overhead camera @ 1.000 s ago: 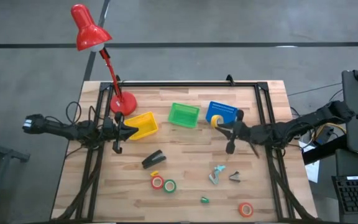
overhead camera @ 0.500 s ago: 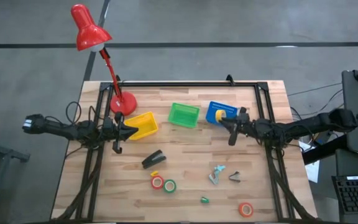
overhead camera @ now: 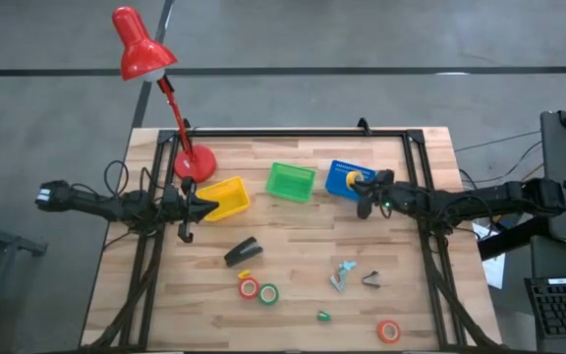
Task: Pick and place Stapler, Stapler remover, tape
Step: Put the yellow tape in the blue basket
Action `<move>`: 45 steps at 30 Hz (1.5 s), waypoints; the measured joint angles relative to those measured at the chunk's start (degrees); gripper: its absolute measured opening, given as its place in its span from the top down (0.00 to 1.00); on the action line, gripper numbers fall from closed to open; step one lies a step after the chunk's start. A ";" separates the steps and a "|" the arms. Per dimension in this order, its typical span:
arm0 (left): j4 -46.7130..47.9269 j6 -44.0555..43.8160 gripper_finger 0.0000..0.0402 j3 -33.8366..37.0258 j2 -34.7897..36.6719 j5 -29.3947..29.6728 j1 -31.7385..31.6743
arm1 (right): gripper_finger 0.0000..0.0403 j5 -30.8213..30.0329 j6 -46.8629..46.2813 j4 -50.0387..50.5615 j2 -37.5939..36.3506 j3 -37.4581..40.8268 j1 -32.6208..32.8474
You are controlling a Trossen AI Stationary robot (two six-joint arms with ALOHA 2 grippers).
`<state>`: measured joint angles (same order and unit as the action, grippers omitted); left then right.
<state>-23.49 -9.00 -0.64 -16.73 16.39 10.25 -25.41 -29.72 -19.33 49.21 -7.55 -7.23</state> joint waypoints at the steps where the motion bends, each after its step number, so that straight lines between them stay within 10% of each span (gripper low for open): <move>1: 0.00 0.01 0.98 0.00 -0.02 0.00 0.01 | 0.89 -0.04 0.00 1.00 0.20 -0.61 -0.26; 45: 0.02 0.00 0.98 0.00 0.00 0.01 0.01 | 0.74 1.92 -0.65 16.06 22.78 -14.27 -5.17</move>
<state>-23.46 -9.00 -0.64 -16.73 16.40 10.26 -23.49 -30.37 -3.27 71.99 -21.82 -12.41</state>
